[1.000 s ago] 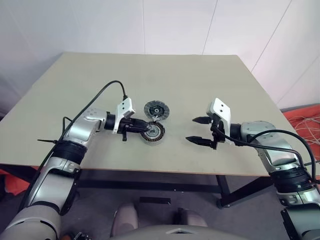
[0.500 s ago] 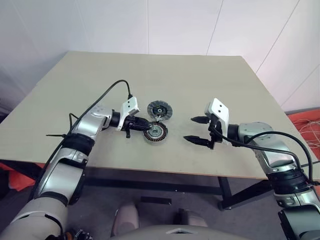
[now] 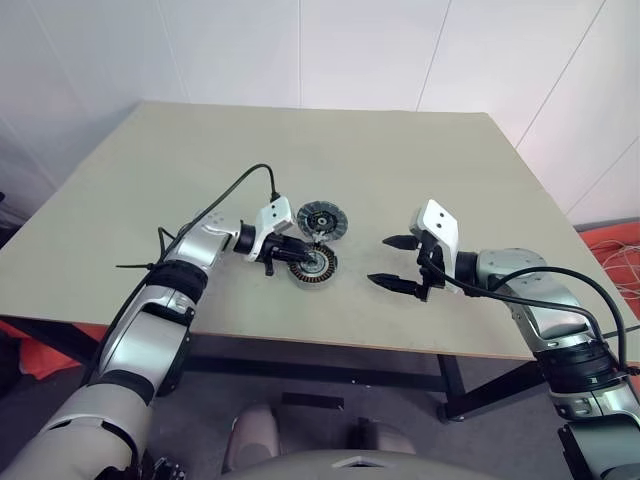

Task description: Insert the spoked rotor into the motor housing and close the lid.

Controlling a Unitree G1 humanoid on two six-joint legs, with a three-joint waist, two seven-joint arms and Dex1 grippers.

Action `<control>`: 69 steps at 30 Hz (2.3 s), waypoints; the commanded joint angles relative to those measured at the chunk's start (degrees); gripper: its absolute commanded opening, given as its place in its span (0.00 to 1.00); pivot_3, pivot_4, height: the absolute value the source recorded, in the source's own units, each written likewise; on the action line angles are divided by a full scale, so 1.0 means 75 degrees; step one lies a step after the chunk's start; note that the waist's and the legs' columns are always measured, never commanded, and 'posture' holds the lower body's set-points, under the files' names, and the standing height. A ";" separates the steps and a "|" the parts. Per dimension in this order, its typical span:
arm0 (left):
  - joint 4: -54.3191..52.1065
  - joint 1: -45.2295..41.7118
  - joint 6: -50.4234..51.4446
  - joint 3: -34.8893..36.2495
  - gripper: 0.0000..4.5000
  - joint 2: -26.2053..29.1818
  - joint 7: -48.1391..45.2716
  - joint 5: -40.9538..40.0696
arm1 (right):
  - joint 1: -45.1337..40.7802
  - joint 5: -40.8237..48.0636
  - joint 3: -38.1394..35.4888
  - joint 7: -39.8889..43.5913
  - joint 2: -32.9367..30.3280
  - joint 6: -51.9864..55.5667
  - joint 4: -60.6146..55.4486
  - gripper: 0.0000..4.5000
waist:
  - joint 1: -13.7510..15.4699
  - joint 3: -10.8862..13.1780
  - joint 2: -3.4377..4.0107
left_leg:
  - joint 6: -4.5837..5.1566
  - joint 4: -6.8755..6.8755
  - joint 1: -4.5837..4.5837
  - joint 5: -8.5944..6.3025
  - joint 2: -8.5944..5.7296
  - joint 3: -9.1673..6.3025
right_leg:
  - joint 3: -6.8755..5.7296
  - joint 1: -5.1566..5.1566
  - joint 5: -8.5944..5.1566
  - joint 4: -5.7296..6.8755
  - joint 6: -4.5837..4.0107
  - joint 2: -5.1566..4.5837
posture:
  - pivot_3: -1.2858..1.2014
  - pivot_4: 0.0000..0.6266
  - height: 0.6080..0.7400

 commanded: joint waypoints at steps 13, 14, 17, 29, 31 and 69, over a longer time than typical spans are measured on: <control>-0.0073 -0.0243 0.0175 0.0054 0.17 -0.0119 -0.0222 0.0115 | -0.0040 0.0101 -0.0179 -0.0089 -0.0087 -0.0046 -0.0350 1.00 | 0.0002 0.0000 0.0000 | 0.0000 0.0000 -0.0001 0.0000 0.0000 -0.0002 | -0.0001 0.0000 0.0000 0.0001 0.0000 -0.0001 | 0.52 0.00 1.00; -0.0072 -0.0233 0.0191 0.0064 0.17 -0.0124 -0.0221 0.0119 | -0.0037 0.0088 -0.0175 -0.0087 -0.0093 -0.0060 -0.0338 1.00 | 0.0003 0.0000 0.0000 | 0.0001 0.0000 -0.0001 0.0000 0.0000 -0.0002 | -0.0001 0.0000 0.0000 0.0001 0.0000 -0.0001 | 0.52 0.00 1.00; -0.0109 -0.0190 0.0207 0.0073 0.17 -0.0139 -0.0228 0.0139 | -0.0035 0.0066 -0.0161 -0.0078 -0.0105 -0.0087 -0.0312 1.00 | 0.0003 0.0000 0.0000 | 0.0001 0.0000 -0.0001 0.0000 0.0000 -0.0003 | -0.0001 0.0000 0.0000 0.0000 0.0000 -0.0001 | 0.52 0.00 1.00; -0.0094 -0.0215 0.0318 0.0126 0.17 -0.0298 -0.0245 0.0111 | -0.0027 0.0050 -0.0146 -0.0097 -0.0109 -0.0069 -0.0347 1.00 | 0.0002 0.0000 0.0000 | 0.0001 0.0000 0.0000 0.0000 0.0000 -0.0003 | -0.0001 0.0000 0.0000 0.0000 0.0000 -0.0001 | 0.52 0.00 1.00; -0.0084 -0.0232 0.0358 0.0127 0.17 -0.0289 -0.0271 0.0110 | -0.0016 0.0054 -0.0145 -0.0101 -0.0106 -0.0059 -0.0362 1.00 | 0.0003 0.0000 0.0000 | 0.0001 0.0000 0.0000 0.0000 0.0000 -0.0003 | -0.0001 0.0000 0.0000 0.0000 0.0000 -0.0001 | 0.52 0.00 1.00; -0.4436 0.1379 0.4041 0.1971 1.00 0.2240 -0.0065 -0.1870 | -0.0963 0.1568 -0.0156 -0.0977 0.0802 0.3242 -0.1541 0.54 | -0.0135 0.0005 0.0017 | -0.0006 -0.0012 0.0003 0.0004 0.0008 -0.0004 | 0.0001 -0.0013 0.0000 0.0004 -0.0001 0.0005 | 0.52 0.00 1.00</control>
